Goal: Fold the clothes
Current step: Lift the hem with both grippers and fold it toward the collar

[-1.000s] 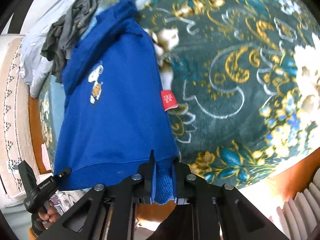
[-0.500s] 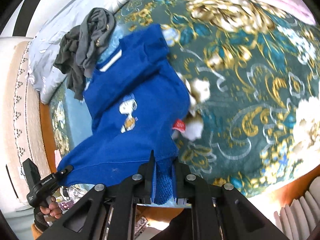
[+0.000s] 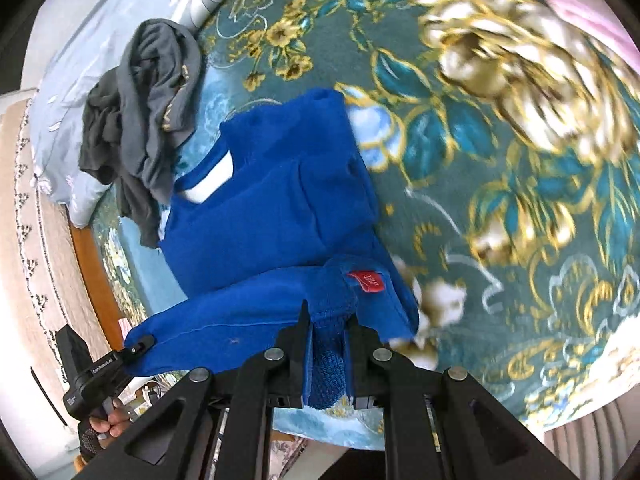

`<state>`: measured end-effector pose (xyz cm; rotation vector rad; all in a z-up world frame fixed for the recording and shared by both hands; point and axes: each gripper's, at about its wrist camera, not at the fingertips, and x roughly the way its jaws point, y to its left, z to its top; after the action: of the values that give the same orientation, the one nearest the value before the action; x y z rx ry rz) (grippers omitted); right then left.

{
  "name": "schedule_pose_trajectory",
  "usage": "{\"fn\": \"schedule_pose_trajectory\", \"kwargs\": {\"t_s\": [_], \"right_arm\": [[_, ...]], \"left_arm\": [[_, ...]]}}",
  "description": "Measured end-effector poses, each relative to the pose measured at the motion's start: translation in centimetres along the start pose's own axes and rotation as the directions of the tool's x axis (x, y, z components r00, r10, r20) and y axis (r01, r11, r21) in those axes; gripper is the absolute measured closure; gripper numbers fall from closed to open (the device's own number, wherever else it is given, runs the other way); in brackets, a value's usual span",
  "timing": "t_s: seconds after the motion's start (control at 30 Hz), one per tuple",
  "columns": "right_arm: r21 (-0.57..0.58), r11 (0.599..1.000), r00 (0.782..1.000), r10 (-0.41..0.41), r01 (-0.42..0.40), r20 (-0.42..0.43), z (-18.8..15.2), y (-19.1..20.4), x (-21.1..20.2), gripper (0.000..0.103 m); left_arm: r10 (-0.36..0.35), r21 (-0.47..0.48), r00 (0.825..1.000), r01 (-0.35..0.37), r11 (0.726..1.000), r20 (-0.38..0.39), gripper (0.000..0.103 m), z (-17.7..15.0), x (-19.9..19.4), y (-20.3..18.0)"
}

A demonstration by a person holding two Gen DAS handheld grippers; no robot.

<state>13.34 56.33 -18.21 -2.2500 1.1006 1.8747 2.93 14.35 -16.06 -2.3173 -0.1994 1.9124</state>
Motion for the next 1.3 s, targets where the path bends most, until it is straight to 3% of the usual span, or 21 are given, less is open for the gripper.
{"fn": "schedule_pose_trajectory", "kwargs": {"t_s": [0.23,0.5,0.6,0.67,0.73,0.8,0.9,1.03,1.17,1.3], "right_arm": [[0.018,1.0,0.998,-0.012,0.013,-0.057,4.3,0.6,1.9,0.09],[0.058,0.997,0.997,0.055,-0.051,-0.058,5.7,0.6,1.9,0.085],[0.079,0.991,0.993,0.111,-0.108,-0.034,5.9,0.2,1.2,0.085],[0.089,0.988,0.992,0.126,-0.125,-0.01,6.0,0.0,0.8,0.08],[0.114,0.982,0.988,0.147,-0.15,0.034,6.2,-0.4,0.1,0.067],[0.13,0.978,0.985,0.155,-0.164,0.077,6.4,-0.9,-0.7,0.066],[0.145,0.976,0.981,0.148,-0.166,0.125,6.6,-1.5,-1.6,0.066],[0.117,0.985,0.983,0.111,-0.129,0.148,6.3,-1.7,-1.8,0.066],[0.012,0.999,0.991,0.049,-0.05,0.121,6.0,-0.5,-0.1,0.066],[-0.047,0.999,0.993,-0.006,0.011,0.118,6.4,0.7,1.7,0.066]], "left_arm": [[-0.013,-0.09,1.0,0.011,0.996,-0.027,0.093,3.3,1.3,-0.6],[-0.039,-0.197,0.998,0.03,0.98,-0.046,0.09,5.4,2.2,0.0],[-0.072,-0.26,0.997,0.062,0.964,-0.031,0.087,6.2,1.8,0.9],[-0.11,-0.294,0.994,0.105,0.95,0.001,0.082,6.7,1.3,1.5],[-0.151,-0.328,0.988,0.155,0.932,0.037,0.077,7.3,0.7,2.1],[-0.211,-0.378,0.973,0.23,0.897,0.091,0.074,7.9,-0.1,3.2],[-0.229,-0.402,0.964,0.265,0.876,0.138,0.073,8.6,-0.6,4.3],[-0.186,-0.308,0.973,0.221,0.925,0.139,0.072,8.9,-0.4,4.2],[-0.132,-0.071,0.986,0.14,0.988,0.104,0.07,8.7,0.6,2.1],[-0.042,0.164,0.997,0.031,0.986,0.069,0.064,8.1,2.5,-0.7]]}}
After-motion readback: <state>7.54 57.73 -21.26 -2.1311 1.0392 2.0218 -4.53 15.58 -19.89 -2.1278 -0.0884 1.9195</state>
